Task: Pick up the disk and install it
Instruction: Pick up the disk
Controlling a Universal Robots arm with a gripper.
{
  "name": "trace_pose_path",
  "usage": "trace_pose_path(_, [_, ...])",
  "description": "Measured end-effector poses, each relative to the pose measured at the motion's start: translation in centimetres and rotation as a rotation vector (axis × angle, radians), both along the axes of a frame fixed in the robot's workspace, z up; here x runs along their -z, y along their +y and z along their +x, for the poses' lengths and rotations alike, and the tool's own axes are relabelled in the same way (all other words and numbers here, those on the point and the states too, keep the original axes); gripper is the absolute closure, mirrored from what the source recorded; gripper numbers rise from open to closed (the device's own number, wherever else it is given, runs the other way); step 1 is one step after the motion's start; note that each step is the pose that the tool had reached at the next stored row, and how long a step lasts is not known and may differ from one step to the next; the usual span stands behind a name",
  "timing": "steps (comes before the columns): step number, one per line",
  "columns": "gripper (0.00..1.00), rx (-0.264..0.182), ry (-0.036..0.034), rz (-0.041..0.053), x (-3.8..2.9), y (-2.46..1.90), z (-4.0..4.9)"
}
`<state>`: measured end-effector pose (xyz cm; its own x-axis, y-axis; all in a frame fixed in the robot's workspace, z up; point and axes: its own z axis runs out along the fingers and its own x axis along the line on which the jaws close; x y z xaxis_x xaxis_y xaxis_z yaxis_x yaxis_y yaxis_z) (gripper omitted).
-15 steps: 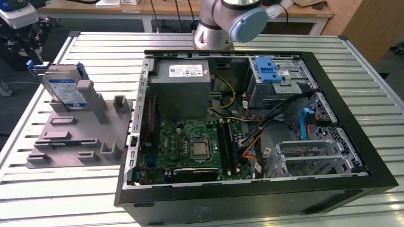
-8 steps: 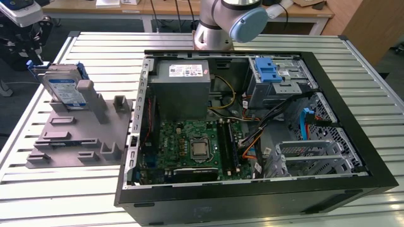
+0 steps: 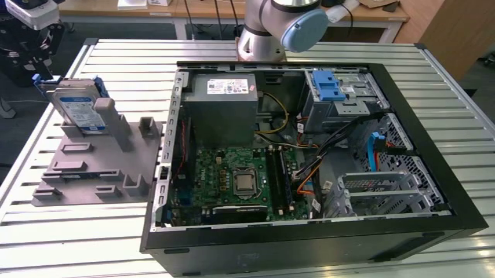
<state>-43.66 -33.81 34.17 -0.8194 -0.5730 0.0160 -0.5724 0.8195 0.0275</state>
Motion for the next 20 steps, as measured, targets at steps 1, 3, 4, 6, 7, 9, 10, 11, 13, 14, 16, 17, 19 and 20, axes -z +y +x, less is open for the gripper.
trace_pose_path(1, [0.89, -0.018, 0.0000, 0.0000, 0.00, 0.00, 0.00])
trace_pose_path(3, [0.89, -0.054, 0.0001, 0.0000, 0.00, 0.00, 0.00])
trace_pose_path(4, [0.89, -0.072, 0.0000, 0.0000, 0.01, 0.00, 0.00])
trace_pose_path(6, [0.89, -0.109, 0.0001, 0.0000, 0.01, 0.00, 0.00])
trace_pose_path(7, [0.89, -0.128, 0.0001, 0.0000, 0.02, 0.00, 0.00])
trace_pose_path(9, [0.89, -0.163, 0.0000, 0.0000, 0.03, 0.00, 0.00])
trace_pose_path(10, [0.89, -0.182, 0.0000, 0.0000, 0.04, 0.00, 0.00])
trace_pose_path(11, [0.89, -0.200, 0.0000, 0.0000, 0.04, 0.00, 0.00])
trace_pose_path(13, [0.89, -0.235, 0.0000, 0.0000, 0.05, 0.00, 0.00])
trace_pose_path(14, [0.89, -0.252, 0.0001, 0.0001, 0.06, 0.00, 0.00])
trace_pose_path(16, [0.89, -0.285, 0.0000, 0.0003, 0.07, 0.00, 0.00])
trace_pose_path(17, [0.89, -0.303, 0.0000, 0.0004, 0.08, 0.00, 0.00])
trace_pose_path(19, [0.89, -0.340, -0.0002, 0.0004, 0.09, 0.00, 0.00])
trace_pose_path(20, [0.89, -0.357, -0.0002, 0.0004, 0.10, 0.00, 0.00])
